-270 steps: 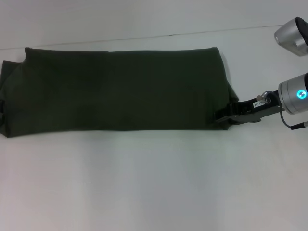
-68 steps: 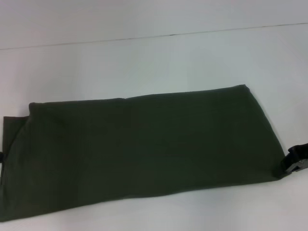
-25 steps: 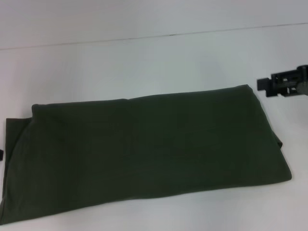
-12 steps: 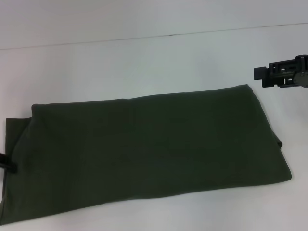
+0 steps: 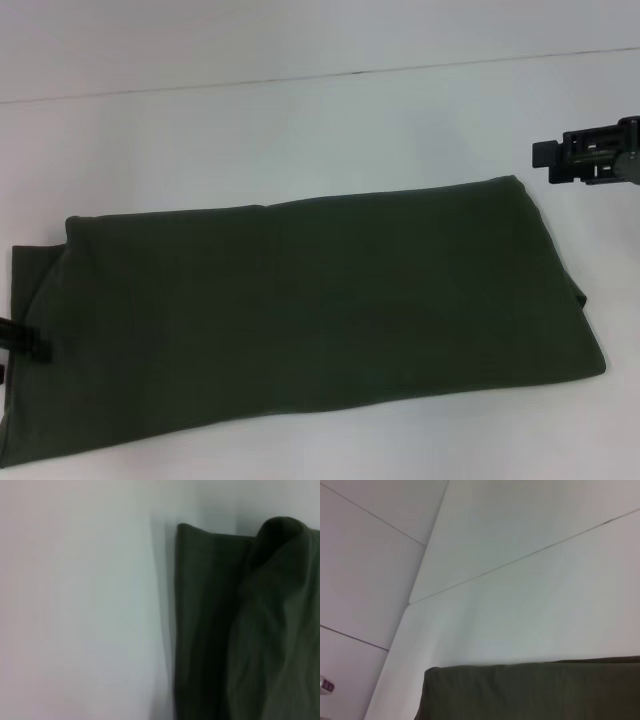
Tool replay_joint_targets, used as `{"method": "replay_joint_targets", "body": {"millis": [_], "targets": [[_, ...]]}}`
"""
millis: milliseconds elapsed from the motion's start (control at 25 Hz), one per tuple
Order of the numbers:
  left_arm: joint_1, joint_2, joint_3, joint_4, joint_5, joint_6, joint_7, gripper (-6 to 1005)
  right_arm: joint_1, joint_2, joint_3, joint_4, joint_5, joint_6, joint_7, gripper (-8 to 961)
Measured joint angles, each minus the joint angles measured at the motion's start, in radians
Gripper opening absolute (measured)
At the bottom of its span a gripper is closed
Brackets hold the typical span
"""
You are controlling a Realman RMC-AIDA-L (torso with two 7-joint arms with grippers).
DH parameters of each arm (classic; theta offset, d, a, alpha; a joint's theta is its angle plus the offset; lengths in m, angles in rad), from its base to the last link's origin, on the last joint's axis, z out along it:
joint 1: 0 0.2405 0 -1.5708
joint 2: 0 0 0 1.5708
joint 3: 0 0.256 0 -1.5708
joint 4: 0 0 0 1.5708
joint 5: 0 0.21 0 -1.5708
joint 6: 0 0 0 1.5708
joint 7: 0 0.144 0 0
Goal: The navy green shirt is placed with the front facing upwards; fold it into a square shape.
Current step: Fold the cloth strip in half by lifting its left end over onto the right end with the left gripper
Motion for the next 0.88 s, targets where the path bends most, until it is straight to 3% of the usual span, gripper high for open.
{"method": "replay_joint_targets", "body": {"millis": [480, 880], "targets": [[0.003, -0.005, -0.011, -0.015, -0.002, -0.022, -0.002, 753, 0.0, 0.0, 0.011, 0.0, 0.0, 0.0, 0.002, 627], [0.002, 0.004, -0.017, -0.026, -0.002, -0.023, -0.006, 752, -0.001, 0.0, 0.011, 0.0, 0.0, 0.0, 0.002, 627]]}}
